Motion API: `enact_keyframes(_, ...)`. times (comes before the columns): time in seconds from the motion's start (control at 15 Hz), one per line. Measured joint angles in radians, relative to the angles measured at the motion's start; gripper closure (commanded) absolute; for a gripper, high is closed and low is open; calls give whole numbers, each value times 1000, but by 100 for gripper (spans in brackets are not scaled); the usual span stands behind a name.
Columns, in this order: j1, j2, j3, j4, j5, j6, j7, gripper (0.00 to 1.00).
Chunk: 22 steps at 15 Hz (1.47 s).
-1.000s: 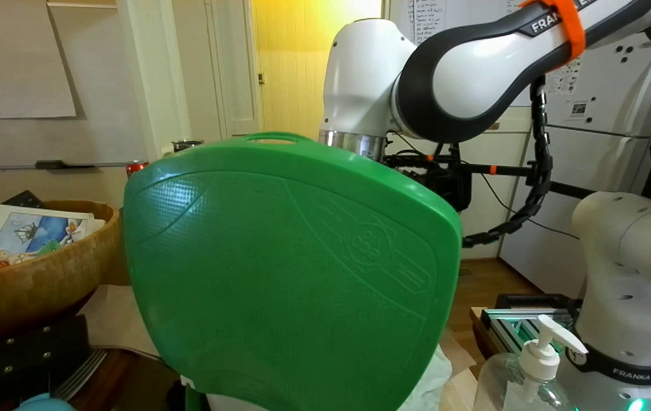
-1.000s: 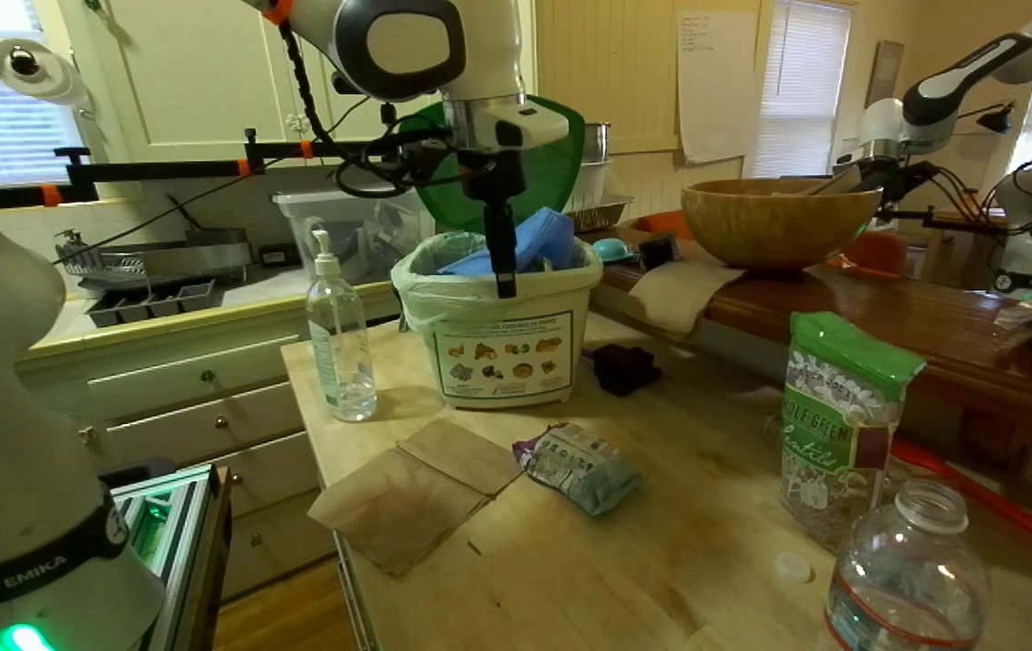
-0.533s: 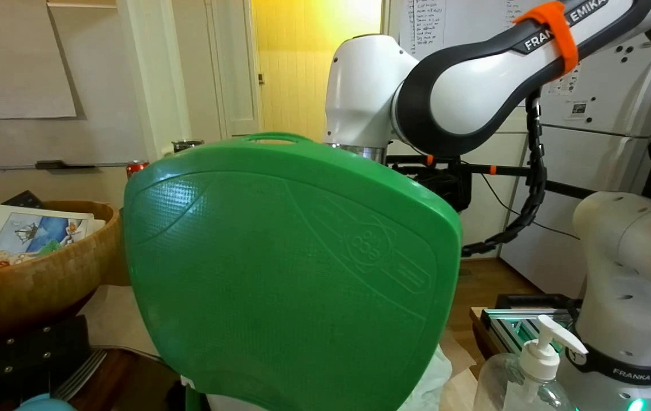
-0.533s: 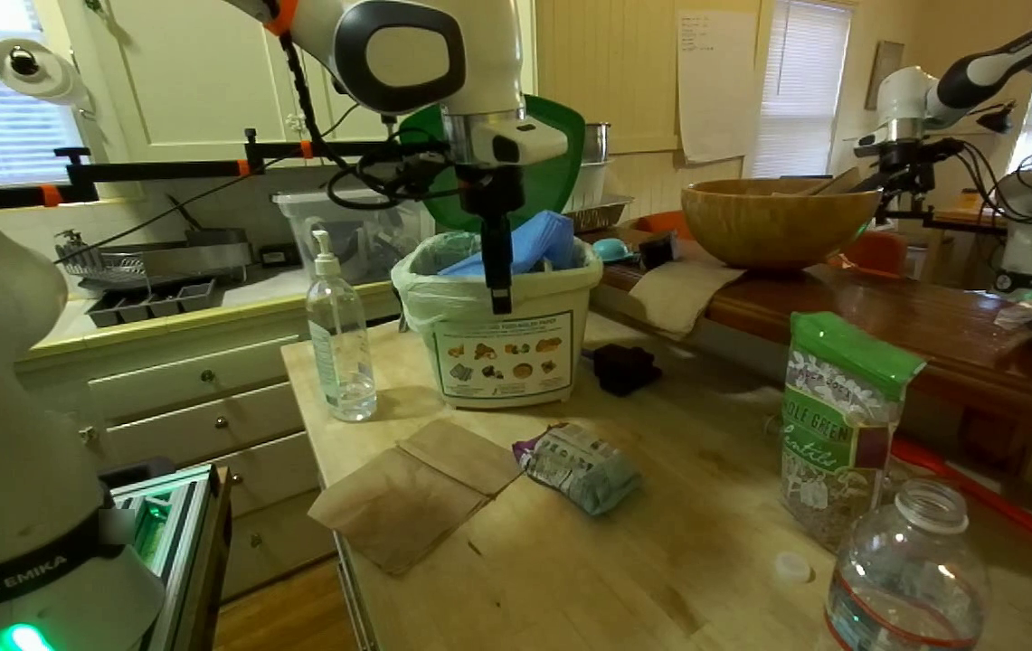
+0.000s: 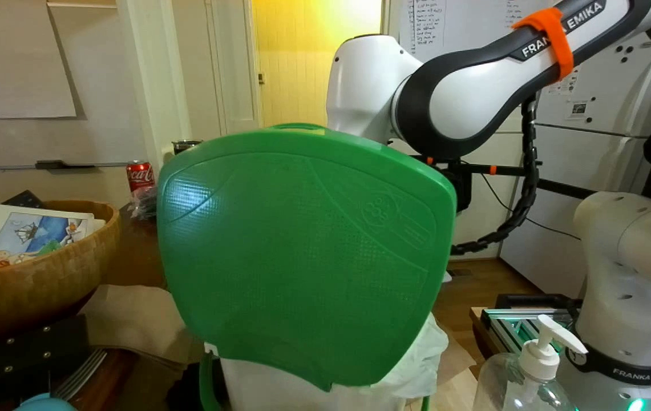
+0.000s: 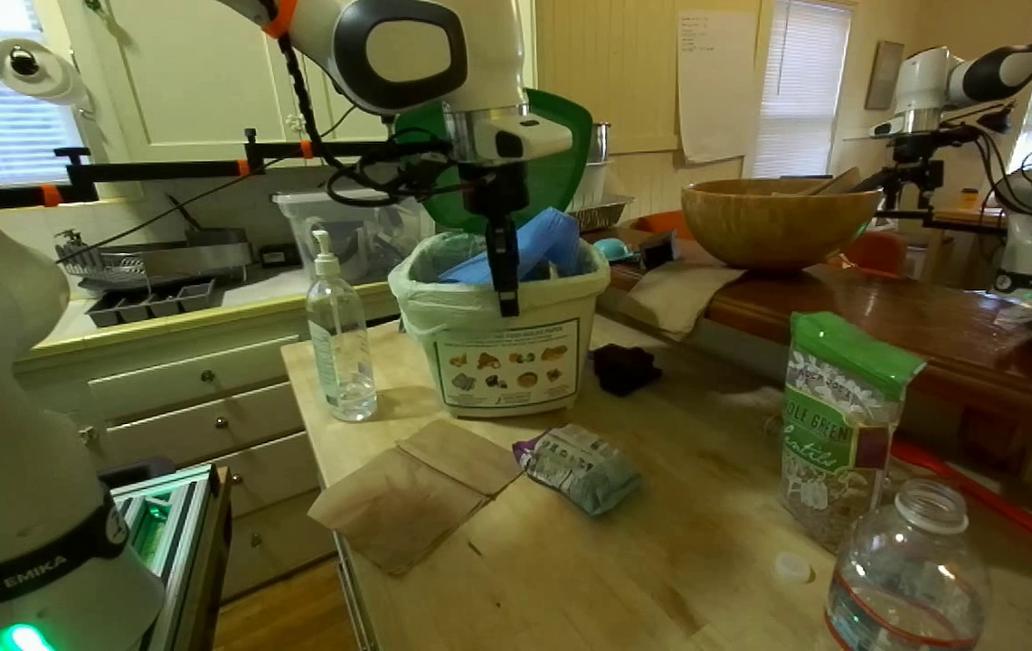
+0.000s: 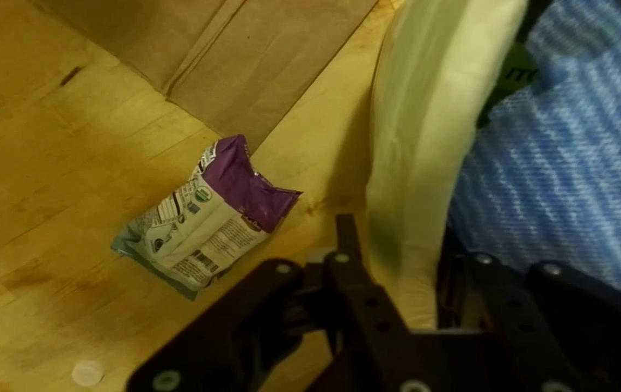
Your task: Pick up the blue cloth and put it in the bin
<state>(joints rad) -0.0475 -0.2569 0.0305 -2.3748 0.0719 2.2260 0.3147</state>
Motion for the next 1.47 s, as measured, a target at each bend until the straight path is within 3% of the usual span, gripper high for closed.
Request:
enact_keyframes(0.4, -14, 1, -25, -11, -28, 40, -50, 96)
enact_keyframes(1.27, -30, 2, -95, -12, -65, 73, -305, 96)
enact_keyframes(1.33, -30, 2, -98, -12, -71, 76, -318, 57)
enact_keyframes(1.47, -31, 2, -102, -13, -83, 86, -330, 51)
